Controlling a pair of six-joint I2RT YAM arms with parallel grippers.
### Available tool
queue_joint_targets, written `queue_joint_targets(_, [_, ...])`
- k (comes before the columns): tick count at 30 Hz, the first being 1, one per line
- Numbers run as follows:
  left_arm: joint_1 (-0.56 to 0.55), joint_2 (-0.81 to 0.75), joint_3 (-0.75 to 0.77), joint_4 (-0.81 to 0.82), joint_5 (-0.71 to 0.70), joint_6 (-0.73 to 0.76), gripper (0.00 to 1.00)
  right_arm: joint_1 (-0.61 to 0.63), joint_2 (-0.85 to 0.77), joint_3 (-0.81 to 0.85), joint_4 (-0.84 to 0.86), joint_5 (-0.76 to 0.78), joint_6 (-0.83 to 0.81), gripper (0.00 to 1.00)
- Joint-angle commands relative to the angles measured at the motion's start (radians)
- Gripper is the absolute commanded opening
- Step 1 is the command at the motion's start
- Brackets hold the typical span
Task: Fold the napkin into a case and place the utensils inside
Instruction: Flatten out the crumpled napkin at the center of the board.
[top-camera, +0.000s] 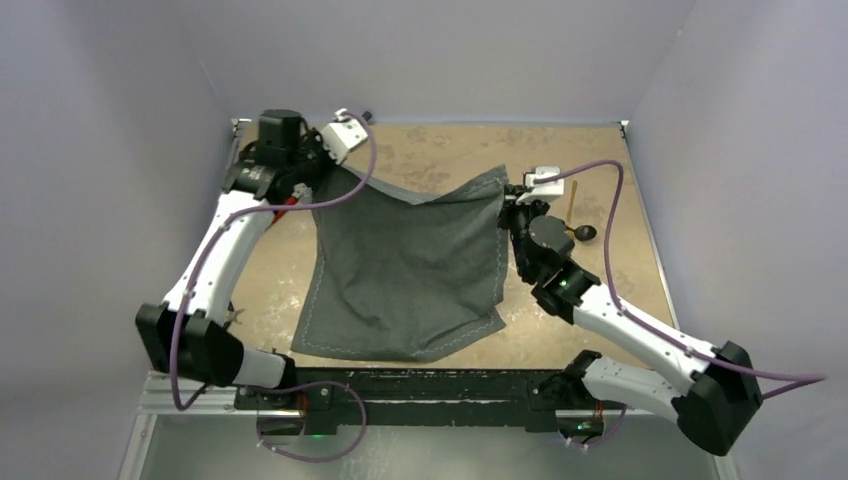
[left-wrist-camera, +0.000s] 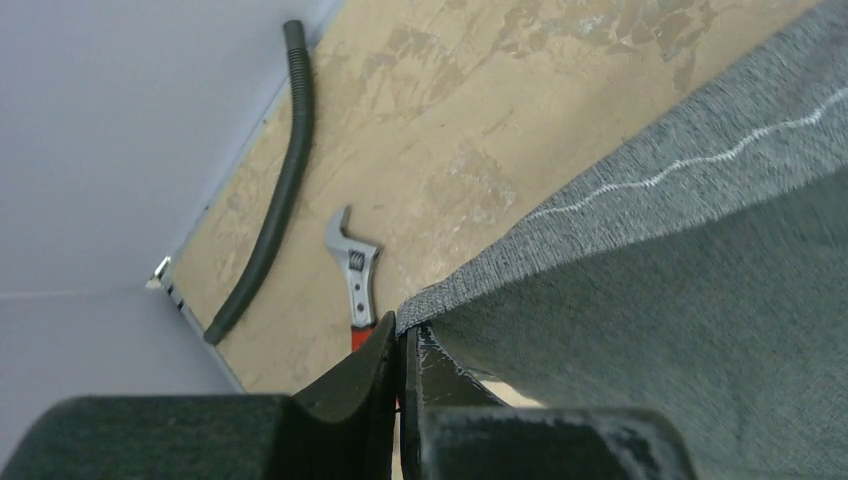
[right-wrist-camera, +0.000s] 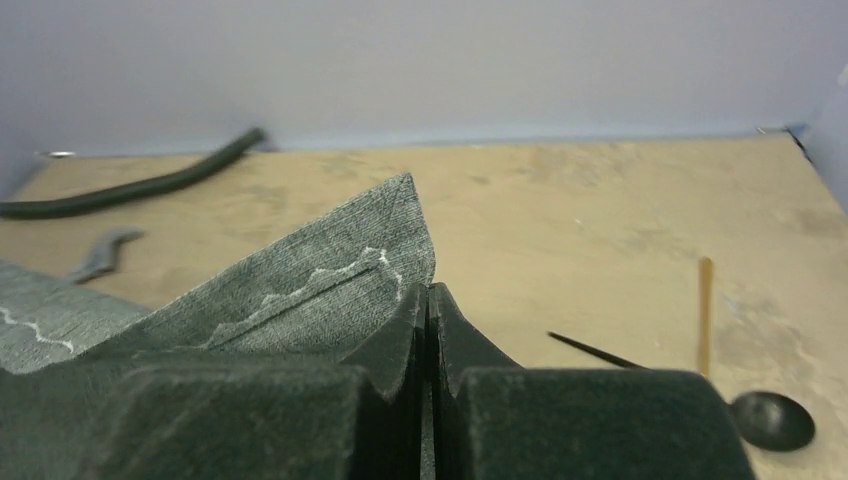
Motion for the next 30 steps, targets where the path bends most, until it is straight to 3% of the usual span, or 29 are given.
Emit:
queue_joint_targets(1, [-0.084, 0.11, -0.013, 0.217, -0.145, 0.021, 0.0, -0.115, 0.097, -0.032, 0.234, -0.058, 0.04, 0.0])
queue_joint_targets(8, [-0.111, 0.408, 0.115, 0.347, -0.371, -0.001, 0.0, -0.269, 0.365, 0.079, 0.335, -0.197, 0.034, 0.0])
queue_joint_targets(21, [-0.131, 0.764, 0.38, 0.503, -0.455, -0.01, 0.0, -0.448, 0.872, 0.452, 0.303, -0.251, 0.019, 0.0])
queue_joint_targets(22, [-0.136, 0.788, 0.397, 0.51, -0.464, -0.008, 0.05, -0.456, 0.903, 0.483, 0.292, -0.257, 0.018, 0.0])
queue_joint_targets(24, [-0.139, 0.828, 0.432, 0.518, -0.485, -0.008, 0.41, -0.465, 0.967, 0.56, 0.236, -0.255, 0.021, 0.03])
queue_joint_targets(26, [-0.141, 0.851, 0.457, 0.534, -0.506, -0.007, 0.69, -0.47, 1.018, 0.632, 0.18, -0.248, 0.018, 0.23])
queue_joint_targets(28, [-0.141, 0.86, 0.479, 0.542, -0.517, -0.009, 0.85, -0.47, 1.044, 0.698, 0.137, -0.209, 0.016, 0.39])
queue_joint_targets(30, [-0.141, 0.863, 0.5, 0.537, -0.531, -0.006, 0.9, -0.47, 1.058, 0.747, 0.088, -0.151, 0.023, 0.62])
